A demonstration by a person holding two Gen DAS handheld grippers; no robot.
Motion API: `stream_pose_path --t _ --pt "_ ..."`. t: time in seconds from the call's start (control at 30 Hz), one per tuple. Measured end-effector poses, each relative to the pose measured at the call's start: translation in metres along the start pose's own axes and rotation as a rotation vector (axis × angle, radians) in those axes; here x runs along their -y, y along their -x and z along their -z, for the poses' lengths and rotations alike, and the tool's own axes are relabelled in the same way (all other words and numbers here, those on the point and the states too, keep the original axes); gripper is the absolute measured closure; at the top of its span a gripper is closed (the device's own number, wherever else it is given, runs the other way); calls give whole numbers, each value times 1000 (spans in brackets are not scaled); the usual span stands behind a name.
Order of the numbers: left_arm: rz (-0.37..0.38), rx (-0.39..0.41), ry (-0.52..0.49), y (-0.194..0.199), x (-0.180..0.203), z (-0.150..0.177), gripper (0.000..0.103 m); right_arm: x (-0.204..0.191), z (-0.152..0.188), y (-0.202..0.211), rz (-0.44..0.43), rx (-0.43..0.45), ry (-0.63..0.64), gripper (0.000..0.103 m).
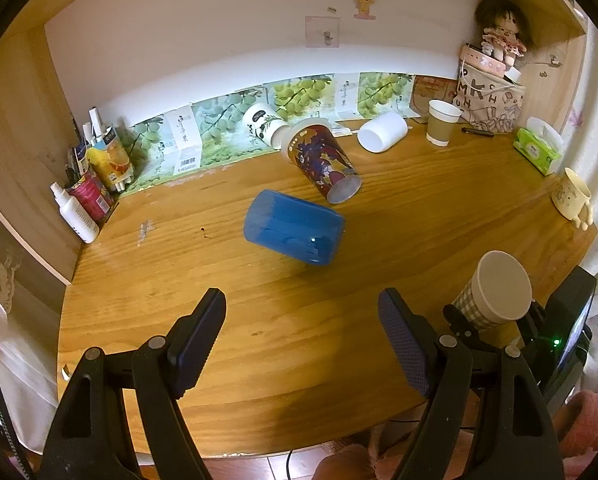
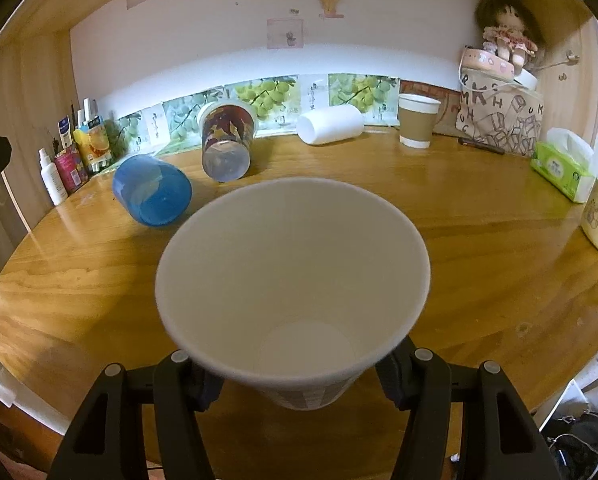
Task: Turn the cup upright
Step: 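Lift the cup with the right gripper and rotate it mouth-up, then set the cup upright on the desk and open the right gripper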
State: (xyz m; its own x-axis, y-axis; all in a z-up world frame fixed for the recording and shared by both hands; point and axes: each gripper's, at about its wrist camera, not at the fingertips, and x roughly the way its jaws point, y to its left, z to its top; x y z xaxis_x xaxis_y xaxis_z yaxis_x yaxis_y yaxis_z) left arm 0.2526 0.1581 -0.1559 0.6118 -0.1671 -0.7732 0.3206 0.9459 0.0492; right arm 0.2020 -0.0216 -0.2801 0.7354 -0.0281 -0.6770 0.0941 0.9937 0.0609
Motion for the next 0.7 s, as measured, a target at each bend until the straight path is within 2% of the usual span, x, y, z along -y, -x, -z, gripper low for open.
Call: stream_pose_path --t 0.07,0.17,0.4,0.7 --pt "0 -3 -2 0 3 1 21 0 2 0 -7 -15 12 33" --pt "-4 -7 0 1 6 2 21 0 5 2 -20 -25 28 28" --pt "-27 -26 2 5 16 9 21 6 11 4 -40 -53 39 23" --pt "-47 -42 64 19 35 22 21 14 27 23 -76 -90 110 22"
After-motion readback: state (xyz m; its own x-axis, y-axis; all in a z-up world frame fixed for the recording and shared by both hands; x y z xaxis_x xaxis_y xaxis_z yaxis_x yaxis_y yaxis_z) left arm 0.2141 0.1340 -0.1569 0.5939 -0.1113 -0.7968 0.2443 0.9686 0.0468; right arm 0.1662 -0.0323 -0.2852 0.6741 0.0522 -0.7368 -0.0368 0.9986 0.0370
